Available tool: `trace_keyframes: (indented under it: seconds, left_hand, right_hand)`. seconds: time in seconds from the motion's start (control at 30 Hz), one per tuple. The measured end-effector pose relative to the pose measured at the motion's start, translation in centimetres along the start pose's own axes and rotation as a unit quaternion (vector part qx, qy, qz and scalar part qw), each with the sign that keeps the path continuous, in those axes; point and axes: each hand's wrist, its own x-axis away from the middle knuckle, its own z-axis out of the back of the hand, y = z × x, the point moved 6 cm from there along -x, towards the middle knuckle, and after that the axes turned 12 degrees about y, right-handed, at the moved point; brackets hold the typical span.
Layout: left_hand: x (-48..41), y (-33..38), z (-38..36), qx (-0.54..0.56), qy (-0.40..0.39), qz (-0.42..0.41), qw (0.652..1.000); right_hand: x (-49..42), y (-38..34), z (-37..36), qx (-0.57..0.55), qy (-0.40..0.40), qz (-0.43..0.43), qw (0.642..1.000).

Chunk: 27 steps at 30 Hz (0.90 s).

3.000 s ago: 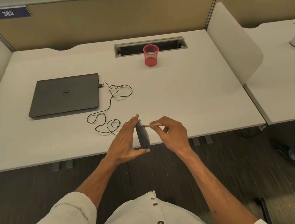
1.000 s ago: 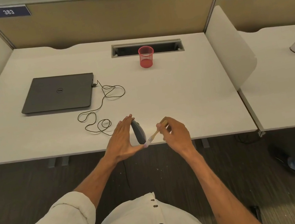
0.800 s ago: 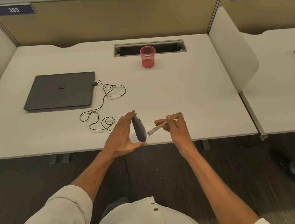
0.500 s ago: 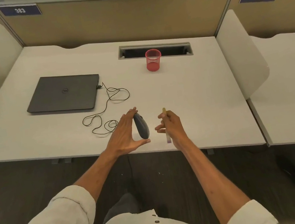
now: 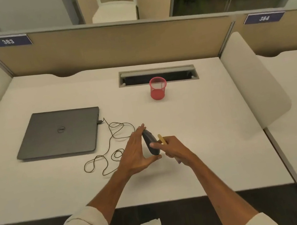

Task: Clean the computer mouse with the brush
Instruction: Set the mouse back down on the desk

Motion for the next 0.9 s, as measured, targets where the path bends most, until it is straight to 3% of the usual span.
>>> trace_keyframes:
  seconds: [0.17,0.53,0.9]
  left_hand:
    - [-3.5,-2.2,-0.4,0.006,-0.004,0.017,1.000]
    - [-6.0,-5.1,-3.4,-0.024,-0.028,0.090,0.995]
    - [-6.8,-5.2,-4.3,-0.062,-0.068,0.080,0.993]
  right_hand:
    - [-3.8,-1.8,-0.6,0.041,0.038,0.005,0.998]
    - [-6.1,-1.5,-2.5,0.110,0.199,-0.014,0.974]
    - [-6.3,-0.2,-3.7,0.116,0.209,-0.054,0.970]
